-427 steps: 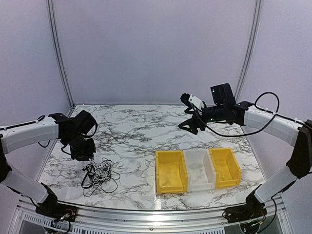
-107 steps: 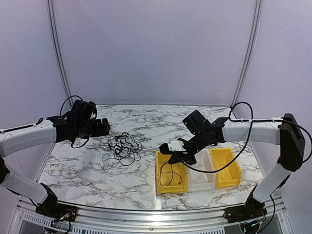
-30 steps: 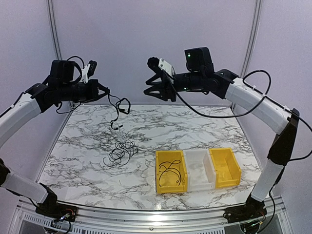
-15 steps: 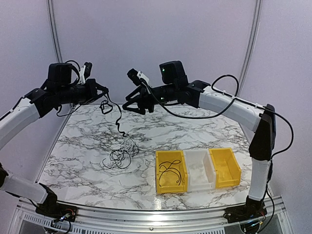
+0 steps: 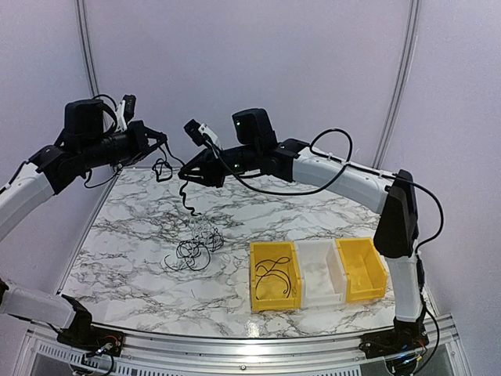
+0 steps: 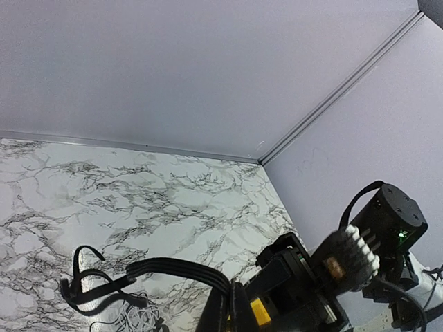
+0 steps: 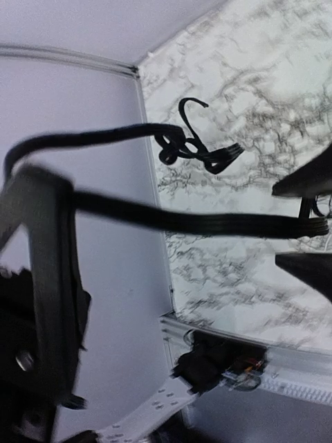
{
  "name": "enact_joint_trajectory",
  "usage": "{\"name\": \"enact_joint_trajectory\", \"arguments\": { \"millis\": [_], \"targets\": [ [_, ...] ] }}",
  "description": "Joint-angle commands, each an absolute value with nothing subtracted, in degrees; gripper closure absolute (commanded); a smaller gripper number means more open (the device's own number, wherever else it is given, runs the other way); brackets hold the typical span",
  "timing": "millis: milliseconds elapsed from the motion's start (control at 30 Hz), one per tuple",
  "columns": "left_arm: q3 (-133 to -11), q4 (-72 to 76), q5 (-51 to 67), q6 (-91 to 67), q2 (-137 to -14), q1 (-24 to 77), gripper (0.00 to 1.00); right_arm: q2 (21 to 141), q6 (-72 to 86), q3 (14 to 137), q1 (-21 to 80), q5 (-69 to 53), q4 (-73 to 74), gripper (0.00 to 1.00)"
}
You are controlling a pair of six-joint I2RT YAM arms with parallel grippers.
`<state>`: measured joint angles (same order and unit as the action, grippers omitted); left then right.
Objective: Untangle the cables
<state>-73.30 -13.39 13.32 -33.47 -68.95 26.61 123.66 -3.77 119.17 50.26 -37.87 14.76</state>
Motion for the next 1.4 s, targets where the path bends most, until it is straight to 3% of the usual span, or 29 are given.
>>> {"name": "enact_joint_trajectory", "arguments": {
  "millis": [0,33,133,200,267,533,900,1033,1367],
  "targets": [
    [-71.4,-11.3,11.4,-34.1,-67.8,26.7,1.00,121.0,-1.7,121.5,50.6,-37.1,12.2,0.87],
    [-70.8,-11.2,11.3,-34.0,-67.8,26.7,0.94,120.5,-1.7,121.2,50.6,-36.9,12.1,0.92],
    [-68.4,-10.8,11.6,-33.8,-67.6,26.7,0.57,119.4,-0.9,120.7,50.6,-35.9,11.7,1.00],
    [-64.9,-8.4,13.5,-33.0,-66.7,26.9,0.41,118.7,1.2,120.7,50.5,-35.0,10.9,1.00],
    [-59.9,-2.8,13.9,-32.0,-64.4,27.6,0.32,118.2,3.5,120.8,50.3,-34.7,10.0,1.00],
    [-44.5,10.7,16.8,-26.7,-57.1,29.4,0.34,117.7,6.6,121.0,49.7,-33.8,8.8,1.00],
    [-46.9,16.9,13.4,-23.8,-68.7,31.6,0.35,118.5,7.2,123.0,49.9,-32.8,7.8,1.00],
    [-47.0,21.7,9.0,-24.8,-74.6,31.6,0.51,117.7,7.4,123.6,50.0,-32.9,7.7,1.00],
    [-41.9,35.2,8.0,-34.9,-92.5,31.6,0.66,114.4,6.7,125.1,50.7,-34.3,7.4,1.00]
  ]
}}
